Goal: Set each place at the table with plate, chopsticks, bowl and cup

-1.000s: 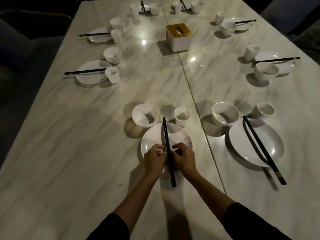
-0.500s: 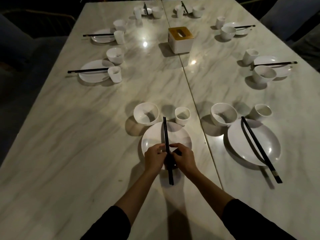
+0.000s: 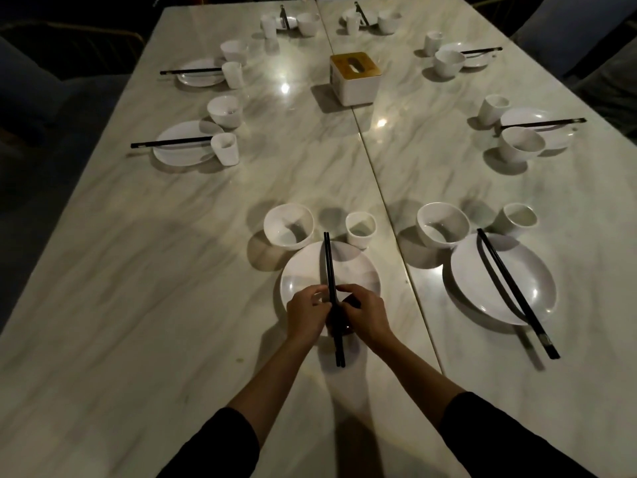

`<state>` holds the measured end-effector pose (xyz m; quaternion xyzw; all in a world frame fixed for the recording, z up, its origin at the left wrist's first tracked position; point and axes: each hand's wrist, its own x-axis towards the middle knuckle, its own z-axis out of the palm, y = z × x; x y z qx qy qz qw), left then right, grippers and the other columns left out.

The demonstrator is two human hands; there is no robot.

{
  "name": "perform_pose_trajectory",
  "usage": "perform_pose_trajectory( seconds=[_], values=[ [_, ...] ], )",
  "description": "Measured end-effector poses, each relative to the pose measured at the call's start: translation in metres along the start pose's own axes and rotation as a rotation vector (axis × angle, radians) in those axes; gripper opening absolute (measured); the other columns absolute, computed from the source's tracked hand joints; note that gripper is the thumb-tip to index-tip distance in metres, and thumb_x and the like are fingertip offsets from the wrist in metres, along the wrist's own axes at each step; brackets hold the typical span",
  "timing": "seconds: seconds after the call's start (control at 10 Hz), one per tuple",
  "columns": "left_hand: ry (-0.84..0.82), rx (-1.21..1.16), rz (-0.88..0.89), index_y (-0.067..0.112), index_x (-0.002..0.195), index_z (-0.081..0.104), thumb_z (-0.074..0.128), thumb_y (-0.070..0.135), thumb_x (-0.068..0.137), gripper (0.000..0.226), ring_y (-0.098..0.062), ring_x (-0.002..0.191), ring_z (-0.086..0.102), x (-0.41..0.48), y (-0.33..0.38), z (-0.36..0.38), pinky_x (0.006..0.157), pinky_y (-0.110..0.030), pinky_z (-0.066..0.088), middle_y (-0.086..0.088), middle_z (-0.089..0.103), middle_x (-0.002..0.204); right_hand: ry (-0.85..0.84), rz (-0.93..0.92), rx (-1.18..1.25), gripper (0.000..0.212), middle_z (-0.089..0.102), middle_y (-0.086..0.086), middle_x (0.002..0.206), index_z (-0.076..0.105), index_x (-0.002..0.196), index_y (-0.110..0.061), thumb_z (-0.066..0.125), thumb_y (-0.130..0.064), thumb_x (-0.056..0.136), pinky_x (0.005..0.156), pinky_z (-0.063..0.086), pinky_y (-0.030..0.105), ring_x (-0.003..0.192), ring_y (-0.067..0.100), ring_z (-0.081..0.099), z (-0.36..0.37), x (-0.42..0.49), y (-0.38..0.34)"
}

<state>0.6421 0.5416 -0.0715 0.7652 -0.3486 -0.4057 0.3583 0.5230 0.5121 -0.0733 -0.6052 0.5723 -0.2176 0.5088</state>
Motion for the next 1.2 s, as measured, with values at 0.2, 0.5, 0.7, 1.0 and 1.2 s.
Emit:
perform_pose_trajectory(
  seconds=[0.2,0.5,0.7,1.0,1.2],
  values=[
    [-0.007,-0.005,-0.003,0.012,0.121,0.064,0.064,0.004,0.084,0.038,-0.019,0.109,0.064,-0.001,0.000,-0.001,0.090,-0.027,0.053,-0.008,0.068,0.118,-0.002,0.001,0.000,0.034,0.071,0.011,0.095,0.058,0.129,-0.012,0.056,-0.008,0.094,0.075,0.060,0.029,0.082,0.019,0.072,0.000,0.001,0.001],
    [-0.023,-0.002,0.002,0.011,0.123,0.063,0.065,0.005,0.084,0.039,-0.020,0.110,0.064,-0.002,0.001,-0.003,0.095,-0.033,0.054,-0.009,0.068,0.119,-0.009,-0.007,-0.006,0.034,0.071,0.009,0.093,0.058,0.128,-0.012,0.055,-0.007,0.095,0.077,0.060,0.029,0.080,0.017,0.071,-0.002,0.001,0.000],
    [-0.031,-0.017,-0.021,0.010,0.122,0.063,0.066,0.005,0.083,0.039,-0.021,0.109,0.065,-0.003,0.002,-0.002,0.095,-0.037,0.054,-0.009,0.068,0.118,-0.018,-0.013,-0.016,0.033,0.068,0.001,0.087,0.058,0.127,-0.013,0.055,-0.007,0.094,0.064,0.056,0.014,0.070,0.006,0.069,-0.001,0.002,0.001],
    [-0.044,-0.036,-0.034,0.010,0.118,0.065,0.066,0.003,0.081,0.038,-0.021,0.106,0.066,-0.001,0.002,-0.002,0.094,-0.039,0.054,-0.008,0.070,0.114,-0.005,-0.053,-0.031,0.031,0.070,0.002,0.087,0.060,0.125,-0.013,0.057,-0.010,0.094,0.066,0.054,0.011,0.074,0.007,0.069,-0.002,0.003,0.003],
    [0.040,-0.038,-0.064,0.007,0.117,0.062,0.061,0.004,0.082,0.035,-0.032,0.099,0.065,0.003,0.006,-0.014,0.091,-0.046,0.054,-0.019,0.069,0.106,0.125,-0.046,0.041,0.027,0.069,0.006,0.099,0.063,0.117,-0.011,0.059,-0.008,0.091,0.073,0.057,0.016,0.084,0.008,0.066,-0.017,-0.001,0.005]
  ],
)
